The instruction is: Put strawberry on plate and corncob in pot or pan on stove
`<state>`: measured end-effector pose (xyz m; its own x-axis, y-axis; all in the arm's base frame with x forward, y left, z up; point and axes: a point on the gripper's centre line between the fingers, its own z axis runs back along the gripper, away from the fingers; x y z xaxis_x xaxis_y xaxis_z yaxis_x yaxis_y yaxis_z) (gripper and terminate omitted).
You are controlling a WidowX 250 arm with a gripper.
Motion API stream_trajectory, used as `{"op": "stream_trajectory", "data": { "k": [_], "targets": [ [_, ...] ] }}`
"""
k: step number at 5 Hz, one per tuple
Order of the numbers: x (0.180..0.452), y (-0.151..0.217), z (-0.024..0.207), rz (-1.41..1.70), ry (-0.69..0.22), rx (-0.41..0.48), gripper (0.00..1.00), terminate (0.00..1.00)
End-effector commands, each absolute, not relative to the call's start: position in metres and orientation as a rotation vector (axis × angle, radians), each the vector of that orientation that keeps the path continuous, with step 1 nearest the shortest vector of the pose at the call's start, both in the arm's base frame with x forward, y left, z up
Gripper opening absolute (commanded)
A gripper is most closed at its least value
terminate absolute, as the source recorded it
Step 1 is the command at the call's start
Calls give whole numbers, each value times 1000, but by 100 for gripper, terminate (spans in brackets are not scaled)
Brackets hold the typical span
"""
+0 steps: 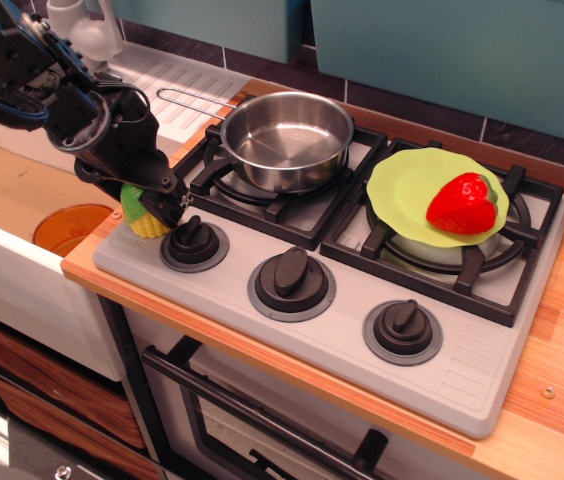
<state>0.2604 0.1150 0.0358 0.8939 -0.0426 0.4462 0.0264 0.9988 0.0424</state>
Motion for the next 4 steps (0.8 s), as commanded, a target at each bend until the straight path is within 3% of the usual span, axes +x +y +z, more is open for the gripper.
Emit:
{"op": "stream_trajectory", "data": {
  "k": [1,3,4],
  "targets": [
    [263,104,67,-6,-436,53,0,0],
    [285,85,132,36,-334,77,0,0],
    [308,69,146,42,-315,83,0,0]
  ]
}}
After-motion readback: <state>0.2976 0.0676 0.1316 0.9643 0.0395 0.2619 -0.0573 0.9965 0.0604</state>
